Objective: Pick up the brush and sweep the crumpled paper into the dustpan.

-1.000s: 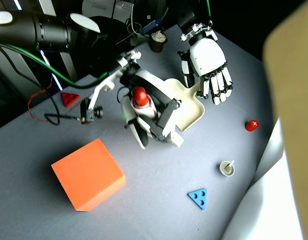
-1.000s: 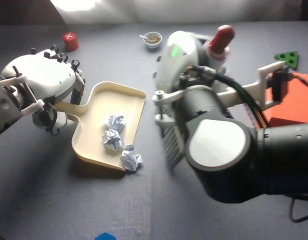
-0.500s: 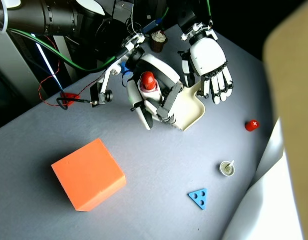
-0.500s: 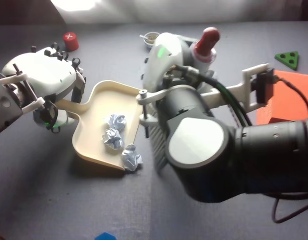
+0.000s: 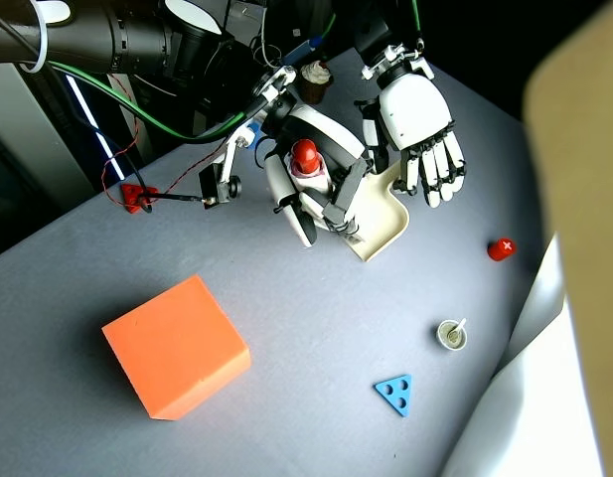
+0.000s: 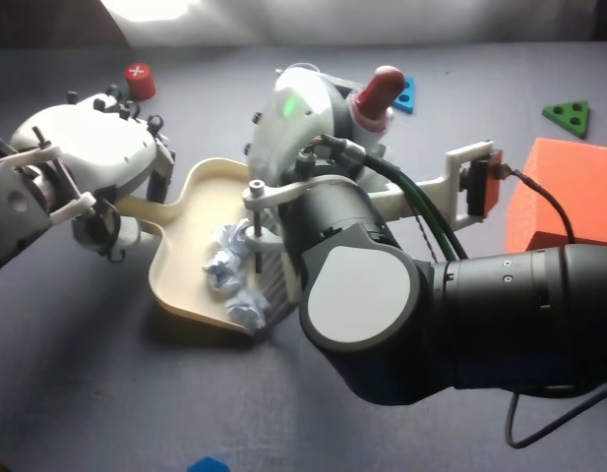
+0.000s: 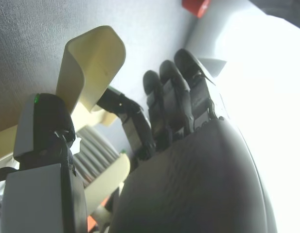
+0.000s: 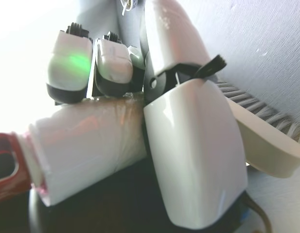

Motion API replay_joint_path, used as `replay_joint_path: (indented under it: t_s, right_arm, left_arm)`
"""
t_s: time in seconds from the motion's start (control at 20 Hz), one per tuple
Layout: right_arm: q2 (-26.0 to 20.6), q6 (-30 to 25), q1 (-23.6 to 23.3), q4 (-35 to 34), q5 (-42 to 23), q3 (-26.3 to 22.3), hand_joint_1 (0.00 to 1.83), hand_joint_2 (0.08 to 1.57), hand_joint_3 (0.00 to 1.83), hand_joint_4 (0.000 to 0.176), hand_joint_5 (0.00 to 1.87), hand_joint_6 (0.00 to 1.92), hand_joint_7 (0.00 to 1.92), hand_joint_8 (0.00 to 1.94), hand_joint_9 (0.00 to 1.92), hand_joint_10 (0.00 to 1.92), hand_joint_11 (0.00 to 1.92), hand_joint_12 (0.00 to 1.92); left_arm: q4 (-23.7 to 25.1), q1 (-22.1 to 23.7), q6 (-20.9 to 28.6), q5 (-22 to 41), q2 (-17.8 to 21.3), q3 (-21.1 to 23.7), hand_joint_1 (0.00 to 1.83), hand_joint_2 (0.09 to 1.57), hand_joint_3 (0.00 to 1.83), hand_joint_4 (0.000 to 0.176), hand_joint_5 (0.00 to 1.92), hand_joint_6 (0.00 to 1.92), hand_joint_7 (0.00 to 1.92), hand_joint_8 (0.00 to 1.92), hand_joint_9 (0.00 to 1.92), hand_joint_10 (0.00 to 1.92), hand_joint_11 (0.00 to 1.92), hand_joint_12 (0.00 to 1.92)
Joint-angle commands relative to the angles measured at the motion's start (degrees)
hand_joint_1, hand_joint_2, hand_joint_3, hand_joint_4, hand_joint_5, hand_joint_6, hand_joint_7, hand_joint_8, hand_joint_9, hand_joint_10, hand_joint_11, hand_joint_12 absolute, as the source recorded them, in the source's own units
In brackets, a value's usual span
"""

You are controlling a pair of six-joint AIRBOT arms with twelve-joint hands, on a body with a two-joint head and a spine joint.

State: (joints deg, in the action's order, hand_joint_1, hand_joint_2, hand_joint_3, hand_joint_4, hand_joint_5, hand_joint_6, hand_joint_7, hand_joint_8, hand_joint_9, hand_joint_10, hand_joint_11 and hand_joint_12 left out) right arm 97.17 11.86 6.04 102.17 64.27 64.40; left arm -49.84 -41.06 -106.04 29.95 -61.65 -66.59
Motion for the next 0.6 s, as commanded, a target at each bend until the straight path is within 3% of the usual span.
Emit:
replay_joint_path:
  t_s: [0.0,0.35,0.55]
  right_arm:
    - [-0.15,-0.86,-0.03,7.10,1.75,0.00,1.52,1.24,0.01,0.000,0.95,1.92,1.09,1.94,1.37,1.92,1.45,1.92]
    - [0.33,-9.00,1.61,15.00,2.01,2.06,1.52,1.22,0.00,0.000,0.97,1.92,1.09,1.94,1.37,1.92,1.45,1.92]
    - [0.32,-9.51,1.93,16.71,2.48,2.37,1.53,1.22,0.00,0.000,0.96,1.92,1.10,1.94,1.36,1.92,1.44,1.92]
  left_arm:
    - [1.88,0.69,-0.16,5.12,0.00,-0.25,1.07,1.14,0.00,0.000,0.92,1.07,0.39,0.00,0.29,0.00,0.00,0.69]
    - [1.90,0.89,-0.30,4.93,-0.23,-0.60,1.07,1.14,0.00,0.000,0.93,1.06,0.37,0.00,0.28,0.00,0.00,0.68]
    - [1.89,0.87,-0.28,4.85,-0.09,-0.59,1.06,1.15,0.00,0.003,0.90,1.11,0.38,0.00,0.29,0.00,0.00,0.67]
